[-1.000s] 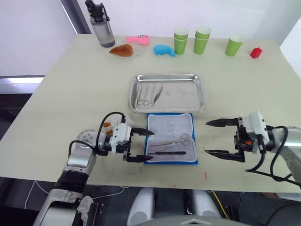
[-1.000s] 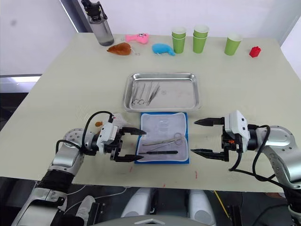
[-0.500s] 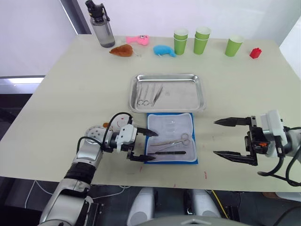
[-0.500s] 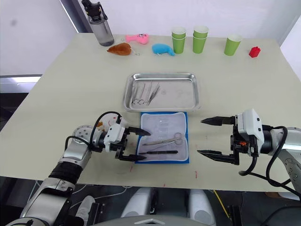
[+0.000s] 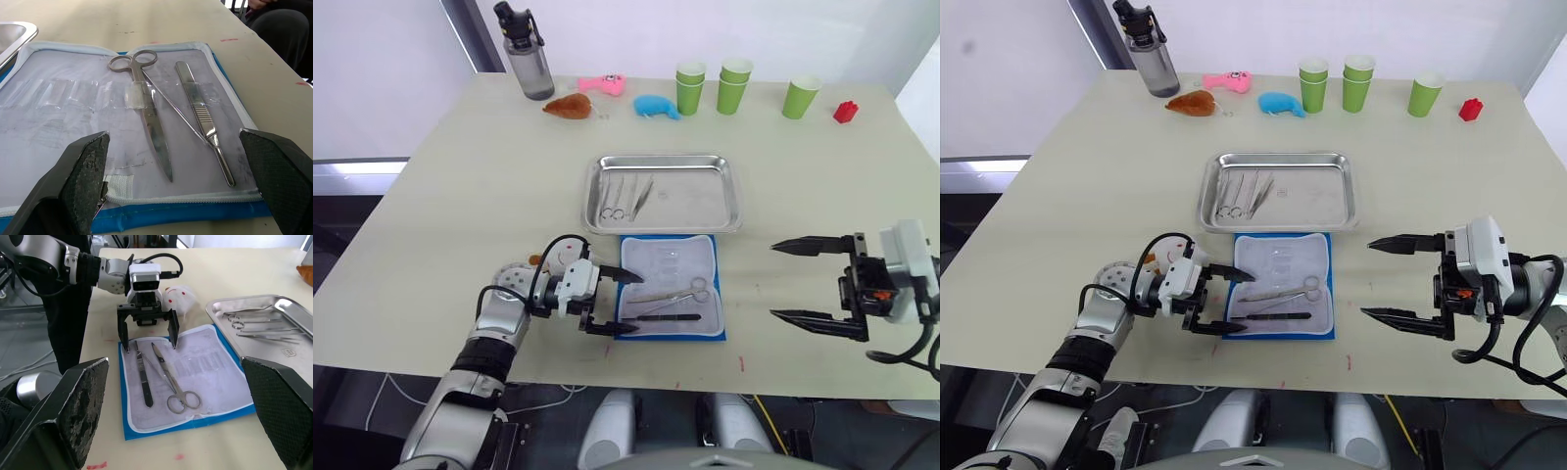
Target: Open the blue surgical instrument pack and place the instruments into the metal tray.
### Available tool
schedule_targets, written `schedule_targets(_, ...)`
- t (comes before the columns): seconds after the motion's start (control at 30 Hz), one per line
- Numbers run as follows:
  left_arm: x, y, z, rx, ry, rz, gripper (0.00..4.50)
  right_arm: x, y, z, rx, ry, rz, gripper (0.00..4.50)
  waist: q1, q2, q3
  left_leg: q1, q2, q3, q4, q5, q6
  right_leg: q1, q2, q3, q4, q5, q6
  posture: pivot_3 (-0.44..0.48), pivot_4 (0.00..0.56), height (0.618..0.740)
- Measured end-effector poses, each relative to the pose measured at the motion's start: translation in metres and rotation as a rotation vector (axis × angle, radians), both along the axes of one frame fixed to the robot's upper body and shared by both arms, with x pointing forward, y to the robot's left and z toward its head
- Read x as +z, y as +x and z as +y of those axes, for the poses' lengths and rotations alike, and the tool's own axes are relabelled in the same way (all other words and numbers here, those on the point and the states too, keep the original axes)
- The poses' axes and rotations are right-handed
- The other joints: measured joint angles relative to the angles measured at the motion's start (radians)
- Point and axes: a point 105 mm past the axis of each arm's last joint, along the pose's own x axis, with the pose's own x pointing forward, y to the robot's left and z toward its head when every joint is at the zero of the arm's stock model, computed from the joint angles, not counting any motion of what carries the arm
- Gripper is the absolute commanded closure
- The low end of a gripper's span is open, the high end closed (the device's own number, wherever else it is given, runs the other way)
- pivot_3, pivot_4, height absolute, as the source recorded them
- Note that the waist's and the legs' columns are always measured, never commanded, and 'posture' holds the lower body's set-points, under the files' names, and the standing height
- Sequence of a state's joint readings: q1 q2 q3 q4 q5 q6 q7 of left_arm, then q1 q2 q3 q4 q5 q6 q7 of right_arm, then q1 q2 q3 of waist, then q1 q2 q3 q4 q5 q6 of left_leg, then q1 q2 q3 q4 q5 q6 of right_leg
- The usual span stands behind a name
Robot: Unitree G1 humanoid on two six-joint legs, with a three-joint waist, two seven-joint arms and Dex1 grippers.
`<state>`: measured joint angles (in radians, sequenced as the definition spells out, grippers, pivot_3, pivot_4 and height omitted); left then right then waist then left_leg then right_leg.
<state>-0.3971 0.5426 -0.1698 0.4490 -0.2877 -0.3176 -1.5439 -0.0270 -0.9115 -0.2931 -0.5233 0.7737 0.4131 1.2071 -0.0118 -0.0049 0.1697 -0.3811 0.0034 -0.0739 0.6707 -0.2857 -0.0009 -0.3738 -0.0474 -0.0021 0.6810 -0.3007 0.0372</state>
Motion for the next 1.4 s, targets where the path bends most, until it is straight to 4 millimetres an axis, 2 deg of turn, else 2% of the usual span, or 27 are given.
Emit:
schedule_targets(0.2,0.000,0.000,-0.001,-0.001,0.005,0.002,0.04,0.001,0.003,0.003,-0.002,-0.005,-0.009,0.00,0.000,0.000,0.000,0.000,0.000,0.000,0.000,0.000,0.000,0.000,0.000,0.000,0.000,0.000,0.000,0.000,0.150,0.734)
schedule_targets(0.33,-0.001,0.000,-0.002,-0.007,0.013,0.004,0.04,-0.009,0.005,0.009,-0.005,-0.024,0.029,0.00,0.000,0.000,0.000,0.000,0.000,0.000,0.000,0.000,0.000,0.000,0.000,0.000,0.000,0.000,0.000,0.000,0.150,0.734)
schedule_targets(0.5,-0.003,0.003,-0.001,-0.003,0.024,0.016,0.04,-0.014,0.021,0.027,-0.025,-0.068,-0.020,0.00,-0.004,0.001,-0.001,0.001,-0.001,0.001,0.000,0.000,0.000,0.000,0.000,0.001,0.001,0.000,0.000,0.000,0.150,0.734)
schedule_targets(0.6,-0.003,0.004,-0.003,-0.010,0.025,0.018,0.04,-0.027,0.037,0.042,-0.053,-0.129,-0.036,0.00,-0.002,0.002,-0.001,0.001,-0.001,0.000,0.000,0.000,0.000,0.000,0.001,0.001,0.001,0.000,0.000,0.000,0.150,0.734)
schedule_targets(0.67,-0.004,0.004,-0.004,-0.010,0.024,0.019,0.04,-0.030,0.040,0.045,-0.057,-0.139,-0.035,0.00,-0.001,0.002,-0.002,0.001,-0.001,0.000,0.000,0.000,0.000,0.000,0.000,0.001,0.001,0.000,0.000,0.000,0.150,0.734)
schedule_targets(0.87,-0.004,0.004,-0.003,-0.011,0.027,0.022,0.04,-0.047,0.066,0.076,-0.053,-0.228,-0.073,0.00,-0.003,0.003,-0.002,0.001,-0.001,0.000,0.001,0.000,0.000,-0.001,0.000,0.001,0.004,0.000,0.000,0.000,0.150,0.734)
schedule_targets(1.03,-0.004,0.003,-0.003,-0.013,0.027,0.020,0.04,-0.072,0.080,0.083,-0.055,-0.374,-0.077,0.00,-0.003,0.003,-0.003,0.001,-0.001,0.000,0.001,0.000,0.000,-0.002,0.000,0.001,0.004,0.000,0.000,0.000,0.150,0.734)
schedule_targets(1.13,-0.005,0.004,-0.003,-0.012,0.027,0.020,0.04,-0.079,0.086,0.087,-0.057,-0.415,-0.077,0.00,-0.003,0.003,-0.003,0.001,-0.001,0.000,0.001,0.000,0.000,-0.002,0.000,0.001,0.005,0.000,0.000,0.000,0.150,0.734)
schedule_targets(1.4,-0.005,0.003,-0.003,-0.011,0.026,0.018,0.04,-0.087,0.090,0.099,-0.042,-0.441,-0.082,0.00,-0.004,0.004,-0.003,0.001,-0.002,0.001,0.001,0.000,0.000,-0.003,0.000,0.002,0.006,0.000,0.000,0.000,0.150,0.734)
